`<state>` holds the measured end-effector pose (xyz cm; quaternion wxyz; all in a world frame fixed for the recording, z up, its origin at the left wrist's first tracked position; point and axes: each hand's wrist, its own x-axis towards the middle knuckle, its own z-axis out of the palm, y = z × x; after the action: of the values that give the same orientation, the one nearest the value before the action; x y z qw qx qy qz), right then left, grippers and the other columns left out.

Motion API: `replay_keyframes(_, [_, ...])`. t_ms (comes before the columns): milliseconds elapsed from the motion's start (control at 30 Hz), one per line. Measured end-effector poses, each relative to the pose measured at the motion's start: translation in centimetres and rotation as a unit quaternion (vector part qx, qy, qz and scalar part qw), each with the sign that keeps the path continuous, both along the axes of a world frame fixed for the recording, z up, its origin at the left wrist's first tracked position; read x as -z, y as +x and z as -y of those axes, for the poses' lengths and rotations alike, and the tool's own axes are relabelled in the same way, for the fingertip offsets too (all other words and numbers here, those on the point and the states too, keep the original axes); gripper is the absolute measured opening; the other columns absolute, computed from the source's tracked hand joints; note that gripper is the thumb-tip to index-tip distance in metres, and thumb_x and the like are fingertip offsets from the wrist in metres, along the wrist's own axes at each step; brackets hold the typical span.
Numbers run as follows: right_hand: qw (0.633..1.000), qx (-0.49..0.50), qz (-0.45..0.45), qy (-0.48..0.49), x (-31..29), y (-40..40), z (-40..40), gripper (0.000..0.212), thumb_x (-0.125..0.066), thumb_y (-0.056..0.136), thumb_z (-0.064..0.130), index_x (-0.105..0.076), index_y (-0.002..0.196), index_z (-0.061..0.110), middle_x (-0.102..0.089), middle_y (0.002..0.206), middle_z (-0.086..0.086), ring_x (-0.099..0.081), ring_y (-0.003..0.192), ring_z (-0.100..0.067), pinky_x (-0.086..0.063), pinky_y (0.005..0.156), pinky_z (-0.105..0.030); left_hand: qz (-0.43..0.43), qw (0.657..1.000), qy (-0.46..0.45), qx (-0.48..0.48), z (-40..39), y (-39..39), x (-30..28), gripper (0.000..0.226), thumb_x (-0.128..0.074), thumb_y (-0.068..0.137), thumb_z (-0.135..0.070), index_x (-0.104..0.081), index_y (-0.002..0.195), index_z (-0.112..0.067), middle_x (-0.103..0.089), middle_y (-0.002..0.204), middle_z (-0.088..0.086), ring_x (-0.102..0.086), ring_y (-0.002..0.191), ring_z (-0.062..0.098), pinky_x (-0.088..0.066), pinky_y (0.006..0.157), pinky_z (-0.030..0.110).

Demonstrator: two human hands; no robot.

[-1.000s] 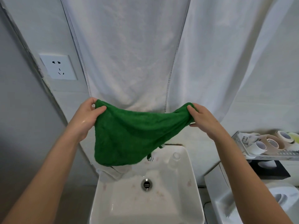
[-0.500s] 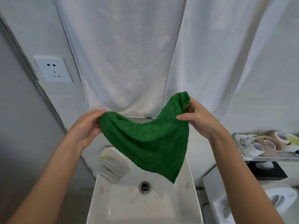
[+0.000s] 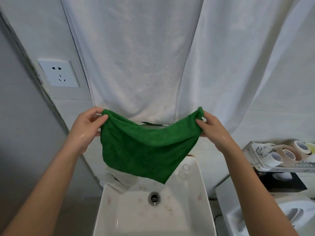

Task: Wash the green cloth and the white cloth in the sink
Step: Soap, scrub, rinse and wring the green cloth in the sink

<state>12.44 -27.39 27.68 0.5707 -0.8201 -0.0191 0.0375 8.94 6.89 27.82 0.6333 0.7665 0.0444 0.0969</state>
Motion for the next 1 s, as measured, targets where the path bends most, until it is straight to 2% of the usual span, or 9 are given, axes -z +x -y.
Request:
replay_keyframes(200, [0.995, 0.084, -0.059, 0.009, 0.8, 0.2, 0.0, 0.017, -0.064, 0.091, 0.028, -0.065, 0.098, 0.012, -0.068, 0.089, -0.006, -0.065, 0.085, -0.023, -0.052, 0.079, -0.037, 0.038, 0.995, 0.056, -0.066, 0.7, 0.0, -0.7, 0.019, -0.052, 0.095, -0.015, -0.061, 0.083, -0.025, -0.067, 0.077, 0.005, -0.063, 0.063, 0.010, -0.052, 0.065, 0.033])
replay_keyframes(267, [0.995, 0.002, -0.077, 0.063, 0.7, -0.2, 0.7, 0.029, -0.073, 0.083, 0.013, -0.063, 0.110, 0.015, -0.071, 0.099, -0.009, -0.068, 0.095, -0.027, -0.055, 0.082, -0.034, 0.038, 0.995, 0.046, -0.078, 0.8, 0.1, -0.9, 0.018, -0.052, 0.096, -0.015, -0.060, 0.083, -0.025, -0.066, 0.078, 0.005, -0.063, 0.065, 0.012, -0.052, 0.065, 0.033])
replay_keyframes(367, [0.978, -0.132, -0.102, 0.128, 0.6, -0.7, 1.7, 0.067, -0.060, 0.077, -0.018, -0.053, 0.131, 0.022, -0.069, 0.113, -0.015, -0.067, 0.104, -0.030, -0.053, 0.091, -0.037, 0.039, 0.995, 0.016, -0.089, 0.4, 0.3, -0.9, 0.019, -0.051, 0.096, -0.015, -0.060, 0.083, -0.024, -0.067, 0.074, 0.001, -0.063, 0.058, 0.004, -0.050, 0.063, 0.032])
replay_keyframes(433, [0.988, -0.121, -0.074, 0.062, 1.0, -0.7, 1.7, 0.069, -0.050, 0.081, -0.024, -0.057, 0.127, 0.027, -0.071, 0.110, -0.012, -0.068, 0.102, -0.026, -0.052, 0.091, -0.037, 0.042, 0.995, 0.005, -0.090, 0.1, 0.3, -1.0, 0.020, -0.051, 0.096, -0.015, -0.059, 0.081, -0.025, -0.067, 0.065, -0.006, -0.062, 0.056, 0.001, -0.049, 0.061, 0.030])
replay_keyframes(567, [0.997, -0.036, -0.005, -0.069, 1.6, -0.9, 1.1, 0.038, -0.046, 0.091, -0.011, -0.069, 0.091, 0.019, -0.073, 0.090, -0.006, -0.066, 0.086, -0.021, -0.050, 0.079, -0.033, 0.053, 0.996, 0.004, -0.067, -0.3, 0.2, -1.2, 0.020, -0.051, 0.096, -0.011, -0.062, 0.082, -0.022, -0.063, 0.073, 0.001, -0.059, 0.067, 0.012, -0.050, 0.066, 0.034])
replay_keyframes(700, [0.979, 0.001, 0.025, -0.200, 2.3, -0.7, 1.3, 0.028, -0.041, 0.098, 0.004, -0.059, 0.091, 0.025, -0.064, 0.080, -0.006, -0.058, 0.076, -0.029, -0.050, 0.070, -0.037, 0.066, 0.995, 0.010, -0.068, -0.5, 0.0, -1.1, 0.022, -0.052, 0.096, -0.010, -0.063, 0.083, -0.023, -0.064, 0.071, -0.007, -0.059, 0.066, 0.009, -0.050, 0.066, 0.034])
replay_keyframes(767, [0.977, 0.015, 0.029, -0.210, 2.2, -0.9, 1.1, 0.025, -0.040, 0.099, 0.008, -0.056, 0.093, 0.027, -0.057, 0.069, -0.003, -0.050, 0.065, -0.025, -0.044, 0.060, -0.032, 0.067, 0.995, 0.021, -0.073, -0.6, 0.0, -1.0, 0.019, -0.053, 0.095, -0.011, -0.063, 0.085, -0.023, -0.064, 0.077, 0.003, -0.058, 0.071, 0.018, -0.050, 0.073, 0.041])
replay_keyframes(867, [0.991, 0.057, 0.028, -0.118, 1.9, -1.2, 0.5, 0.017, -0.046, 0.099, 0.014, -0.057, 0.103, 0.026, -0.062, 0.075, -0.013, -0.050, 0.065, -0.019, -0.039, 0.058, -0.027, 0.069, 0.994, 0.040, -0.077, -1.0, 0.1, -0.7, 0.009, -0.054, 0.095, -0.016, -0.063, 0.093, -0.018, -0.065, 0.081, 0.012, -0.059, 0.073, 0.025, -0.051, 0.077, 0.047])
replay_keyframes(1000, [0.988, 0.128, -0.043, 0.068, 1.7, -1.5, -0.3, 0.019, -0.054, 0.097, 0.022, -0.057, 0.115, 0.026, -0.059, 0.085, -0.007, -0.056, 0.075, -0.017, -0.045, 0.066, -0.025, 0.075, 0.990, 0.076, -0.095, -0.9, 0.2, -0.6, 0.020, -0.053, 0.095, -0.017, -0.059, 0.081, -0.031, -0.065, 0.067, 0.000, -0.059, 0.061, 0.015, -0.050, 0.066, 0.035])
